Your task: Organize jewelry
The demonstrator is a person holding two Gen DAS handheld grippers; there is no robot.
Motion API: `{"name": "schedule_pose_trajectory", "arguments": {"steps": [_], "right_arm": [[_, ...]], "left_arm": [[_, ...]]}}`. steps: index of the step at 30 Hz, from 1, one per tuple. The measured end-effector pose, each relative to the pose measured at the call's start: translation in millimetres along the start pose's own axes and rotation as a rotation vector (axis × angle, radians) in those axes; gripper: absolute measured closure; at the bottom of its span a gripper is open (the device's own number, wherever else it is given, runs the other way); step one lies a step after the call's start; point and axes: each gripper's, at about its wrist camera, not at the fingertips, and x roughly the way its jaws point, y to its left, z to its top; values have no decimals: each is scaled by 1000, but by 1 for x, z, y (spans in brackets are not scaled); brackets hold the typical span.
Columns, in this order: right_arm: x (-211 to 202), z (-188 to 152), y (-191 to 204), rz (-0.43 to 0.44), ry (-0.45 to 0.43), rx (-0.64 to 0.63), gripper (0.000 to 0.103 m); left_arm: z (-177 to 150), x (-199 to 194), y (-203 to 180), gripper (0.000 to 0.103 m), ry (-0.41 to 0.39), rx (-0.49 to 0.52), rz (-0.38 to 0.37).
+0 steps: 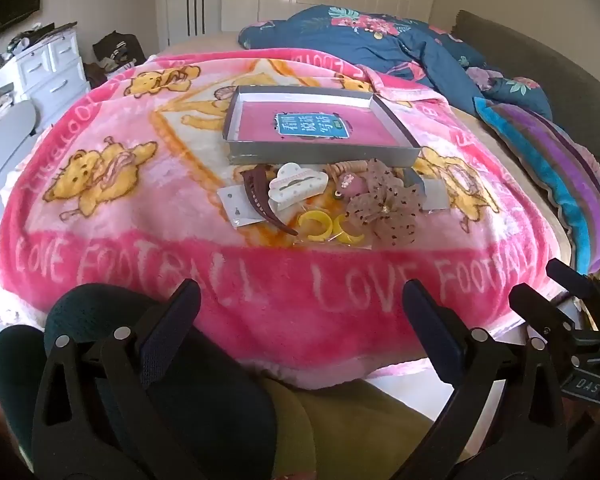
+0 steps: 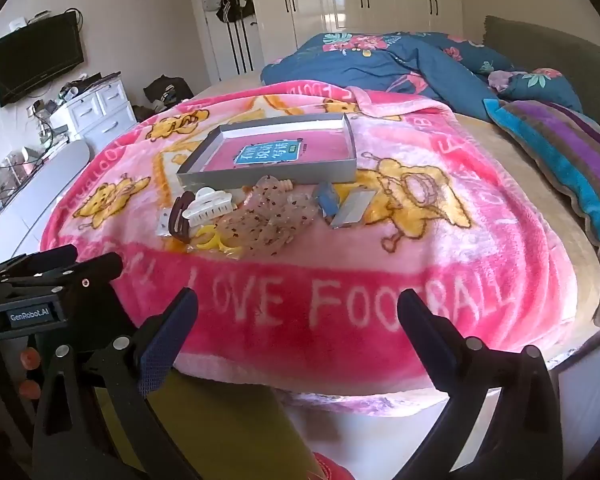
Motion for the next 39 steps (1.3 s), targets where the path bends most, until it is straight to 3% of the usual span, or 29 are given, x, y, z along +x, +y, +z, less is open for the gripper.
{"name": "schedule_pose_trajectory", "arguments": {"steps": [39], "right_arm": [[-8,4,10,5,-13,-8,4]], "left_arm": [[6,-3,-6,9,-12,3,1]]}}
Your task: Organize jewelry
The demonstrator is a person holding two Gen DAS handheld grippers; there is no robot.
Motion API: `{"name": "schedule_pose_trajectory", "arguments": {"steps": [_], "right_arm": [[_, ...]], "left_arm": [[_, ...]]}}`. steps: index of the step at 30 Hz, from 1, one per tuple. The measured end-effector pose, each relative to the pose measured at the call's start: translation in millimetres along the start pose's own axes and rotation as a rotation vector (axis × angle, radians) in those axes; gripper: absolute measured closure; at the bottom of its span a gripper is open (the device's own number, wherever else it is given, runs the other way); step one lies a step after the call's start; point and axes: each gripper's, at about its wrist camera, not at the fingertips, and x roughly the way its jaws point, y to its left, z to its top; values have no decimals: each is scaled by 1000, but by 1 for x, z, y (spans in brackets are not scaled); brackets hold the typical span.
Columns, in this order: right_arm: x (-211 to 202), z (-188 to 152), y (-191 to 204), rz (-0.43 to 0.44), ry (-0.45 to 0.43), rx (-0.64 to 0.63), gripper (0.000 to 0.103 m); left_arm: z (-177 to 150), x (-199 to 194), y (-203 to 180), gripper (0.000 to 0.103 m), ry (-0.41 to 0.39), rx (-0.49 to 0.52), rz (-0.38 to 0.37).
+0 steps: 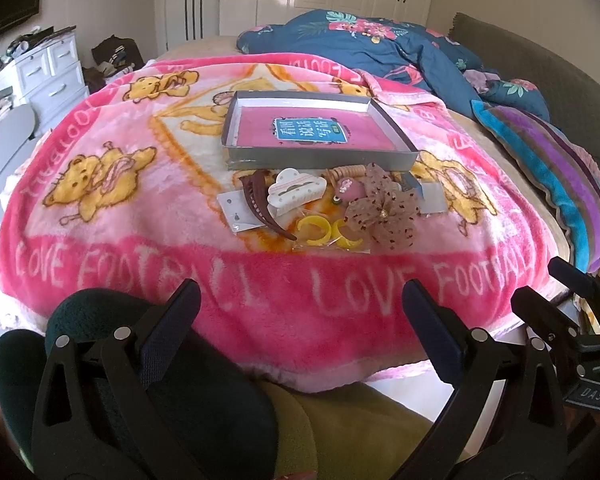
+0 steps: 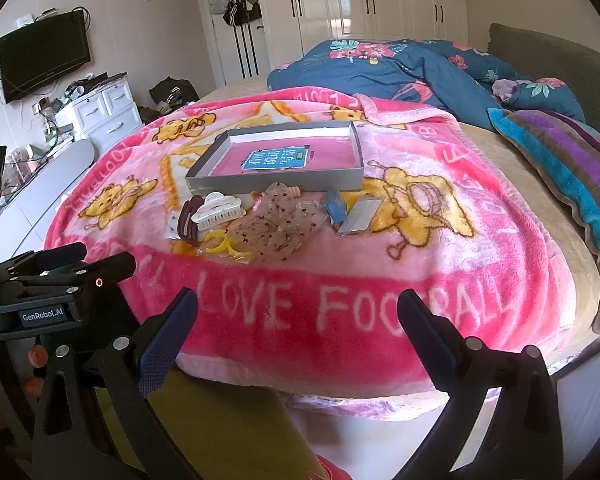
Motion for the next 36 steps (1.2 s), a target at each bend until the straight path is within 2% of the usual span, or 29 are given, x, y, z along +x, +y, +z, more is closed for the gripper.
{"name": "schedule_pose_trajectory", "arguments": {"steps": [29,36], "right_arm": [[-1,-1,2,8,-5,4,4],[4,8,-5,15,-11,3,4]], "left_arm": [[-1,5,5,9,-3,-5,0],[7,11,26,9,4,-43,18]]}}
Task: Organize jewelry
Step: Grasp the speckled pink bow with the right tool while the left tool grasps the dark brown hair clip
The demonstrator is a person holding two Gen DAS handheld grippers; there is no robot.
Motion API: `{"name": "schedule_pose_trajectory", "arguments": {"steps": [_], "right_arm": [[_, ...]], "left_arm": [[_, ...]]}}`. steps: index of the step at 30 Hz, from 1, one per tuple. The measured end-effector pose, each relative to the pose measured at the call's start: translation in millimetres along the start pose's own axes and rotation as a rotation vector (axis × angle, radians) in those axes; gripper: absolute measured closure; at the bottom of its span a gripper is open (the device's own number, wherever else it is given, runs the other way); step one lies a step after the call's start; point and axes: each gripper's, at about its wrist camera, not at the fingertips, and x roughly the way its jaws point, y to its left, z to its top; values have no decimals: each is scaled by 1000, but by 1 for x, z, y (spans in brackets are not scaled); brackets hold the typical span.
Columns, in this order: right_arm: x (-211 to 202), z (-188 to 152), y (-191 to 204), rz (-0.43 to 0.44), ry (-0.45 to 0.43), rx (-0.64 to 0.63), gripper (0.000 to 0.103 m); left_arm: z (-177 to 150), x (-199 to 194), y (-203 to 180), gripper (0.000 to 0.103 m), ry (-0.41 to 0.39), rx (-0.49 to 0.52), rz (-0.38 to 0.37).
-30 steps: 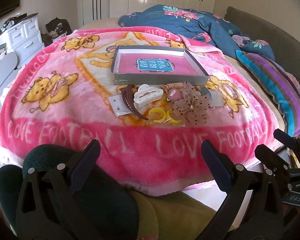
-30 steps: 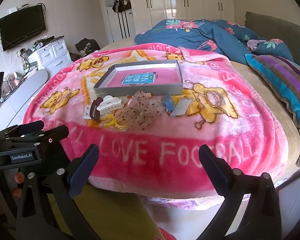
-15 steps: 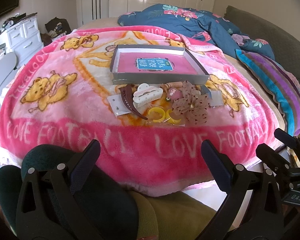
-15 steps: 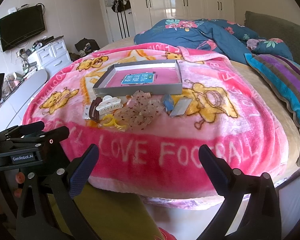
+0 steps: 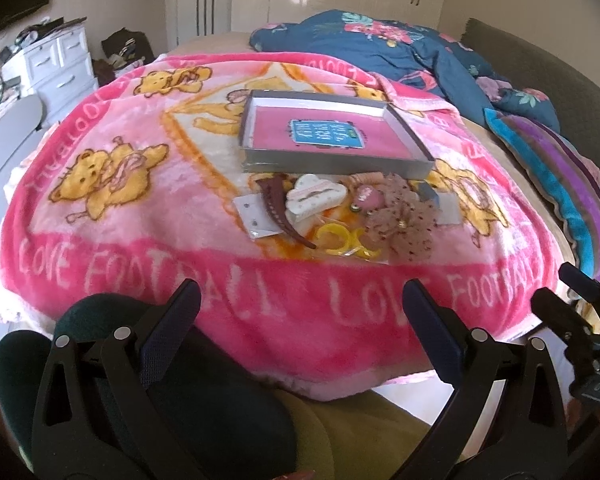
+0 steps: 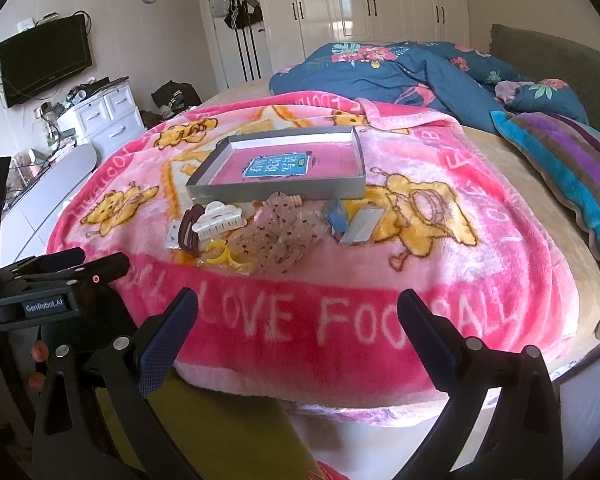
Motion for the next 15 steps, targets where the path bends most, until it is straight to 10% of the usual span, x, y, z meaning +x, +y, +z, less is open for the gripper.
{"name": "schedule_pose_trajectory", "arguments": {"steps": [15], "right_arm": [[68,43,-10,78,65,83,4]], "left_arm": [[47,50,70,9,81,-90,97]]}}
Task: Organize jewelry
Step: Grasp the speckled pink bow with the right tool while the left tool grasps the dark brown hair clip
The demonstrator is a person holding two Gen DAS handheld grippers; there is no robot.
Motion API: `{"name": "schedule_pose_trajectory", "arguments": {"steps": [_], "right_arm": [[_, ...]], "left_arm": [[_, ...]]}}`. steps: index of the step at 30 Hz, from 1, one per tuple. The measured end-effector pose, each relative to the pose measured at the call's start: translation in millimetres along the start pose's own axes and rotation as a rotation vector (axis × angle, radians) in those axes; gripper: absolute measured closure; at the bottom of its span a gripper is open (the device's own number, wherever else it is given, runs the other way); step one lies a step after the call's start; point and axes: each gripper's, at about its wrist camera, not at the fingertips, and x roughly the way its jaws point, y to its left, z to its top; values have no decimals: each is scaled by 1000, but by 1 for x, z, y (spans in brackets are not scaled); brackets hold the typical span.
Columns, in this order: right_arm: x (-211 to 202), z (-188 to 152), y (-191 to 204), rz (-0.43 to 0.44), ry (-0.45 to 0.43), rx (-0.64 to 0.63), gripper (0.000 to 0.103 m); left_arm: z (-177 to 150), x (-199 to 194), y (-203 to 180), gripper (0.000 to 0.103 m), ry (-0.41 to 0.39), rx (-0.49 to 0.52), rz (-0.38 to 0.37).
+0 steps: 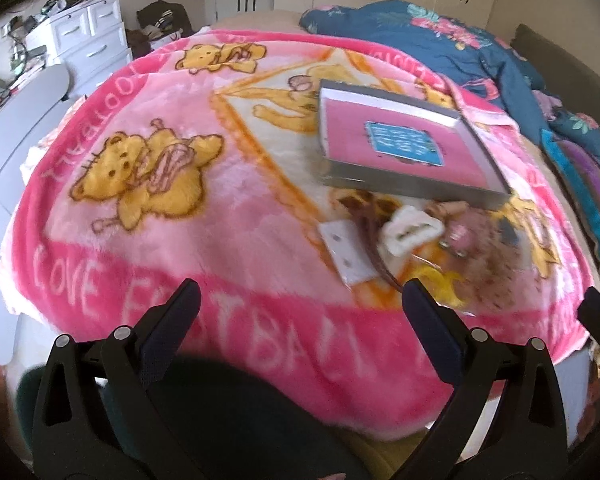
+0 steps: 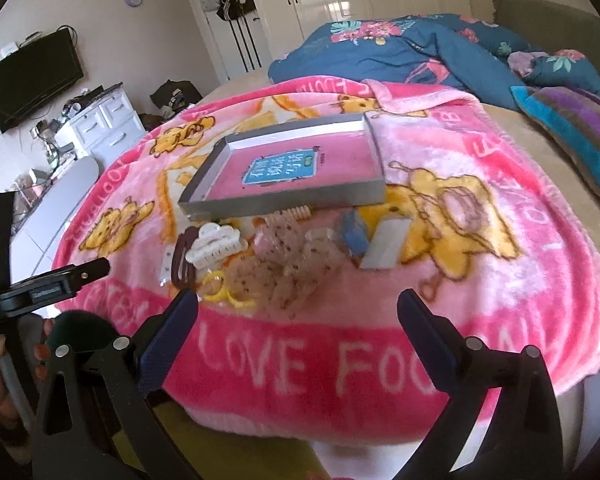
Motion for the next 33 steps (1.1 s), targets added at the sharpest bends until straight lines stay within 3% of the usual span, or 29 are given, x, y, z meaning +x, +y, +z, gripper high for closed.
{"name": "schedule_pose_trajectory", "arguments": {"steps": [10,14,20,27,29,33], "right_arm": [[37,9,5,8,38,-12,4],[45,0,2,-7,53,0,4],[59,-7,-4,4,76,45,4],[97,0,-9,85,143,133,5],[109,-1,-8,102,170,143,16],[118,-4,-10,100,163,160,53]], "left_arm": [[28,53,-2,9,110,-26,-159],[37,65,-18,28,149,-9,-243],[48,84,-29,53,196,-11,-306],[52,104,-32,59,240,-24,-299],[51,107,-32,60,246,-28,-304],[50,111,-28,61,240,-31,-307]]}}
